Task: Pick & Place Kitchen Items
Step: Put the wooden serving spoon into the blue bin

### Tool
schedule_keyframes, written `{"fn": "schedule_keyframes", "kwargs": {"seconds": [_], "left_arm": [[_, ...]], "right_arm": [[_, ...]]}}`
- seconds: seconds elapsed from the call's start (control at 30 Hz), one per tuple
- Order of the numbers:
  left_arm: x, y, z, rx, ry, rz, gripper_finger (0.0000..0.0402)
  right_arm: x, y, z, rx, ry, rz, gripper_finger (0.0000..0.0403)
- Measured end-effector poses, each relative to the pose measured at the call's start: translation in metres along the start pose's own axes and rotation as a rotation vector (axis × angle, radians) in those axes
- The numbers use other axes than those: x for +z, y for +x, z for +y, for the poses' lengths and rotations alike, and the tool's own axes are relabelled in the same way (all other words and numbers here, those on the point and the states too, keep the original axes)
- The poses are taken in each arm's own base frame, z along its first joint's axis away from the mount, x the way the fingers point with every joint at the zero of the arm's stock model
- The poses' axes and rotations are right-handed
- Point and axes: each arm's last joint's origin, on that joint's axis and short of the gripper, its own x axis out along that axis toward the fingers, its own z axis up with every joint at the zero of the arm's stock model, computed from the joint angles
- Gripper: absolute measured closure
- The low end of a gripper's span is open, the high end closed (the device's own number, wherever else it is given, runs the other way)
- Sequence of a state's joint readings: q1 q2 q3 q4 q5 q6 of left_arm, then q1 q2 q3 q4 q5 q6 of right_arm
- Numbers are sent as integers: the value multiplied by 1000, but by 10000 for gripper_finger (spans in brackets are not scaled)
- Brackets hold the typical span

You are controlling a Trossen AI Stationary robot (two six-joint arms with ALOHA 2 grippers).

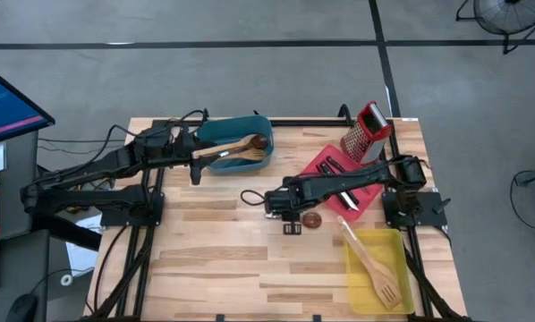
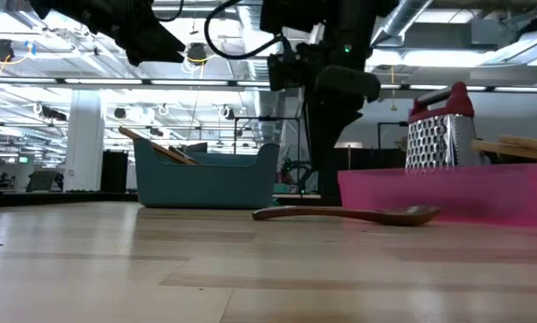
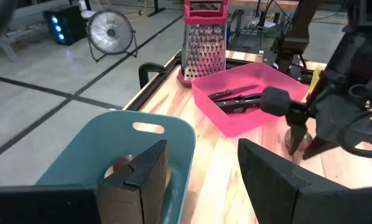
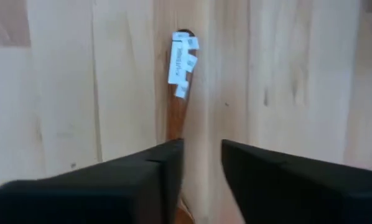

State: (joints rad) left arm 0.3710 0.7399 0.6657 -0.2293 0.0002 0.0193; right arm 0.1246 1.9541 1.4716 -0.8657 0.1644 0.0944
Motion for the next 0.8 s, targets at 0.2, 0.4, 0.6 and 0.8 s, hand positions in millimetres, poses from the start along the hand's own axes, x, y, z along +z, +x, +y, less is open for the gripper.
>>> {"fn": "schedule_keyframes", "kwargs": {"seconds": [0.2,0.4,0.6,0.8], "left_arm": [[0,0,0,0,-10,-3,225],[0,0,0,-6,-24,-6,225],[0,0,0,-9,-29,-6,225],[0,0,-1,-16,-35,-3,225]], "right_arm": [[1,9,-6,80,43,-44,195],[0,17,0,87,29,-19,172],[-5,53,8,88,-10,100,188],[-4,60,1,178,9,119,225]]}}
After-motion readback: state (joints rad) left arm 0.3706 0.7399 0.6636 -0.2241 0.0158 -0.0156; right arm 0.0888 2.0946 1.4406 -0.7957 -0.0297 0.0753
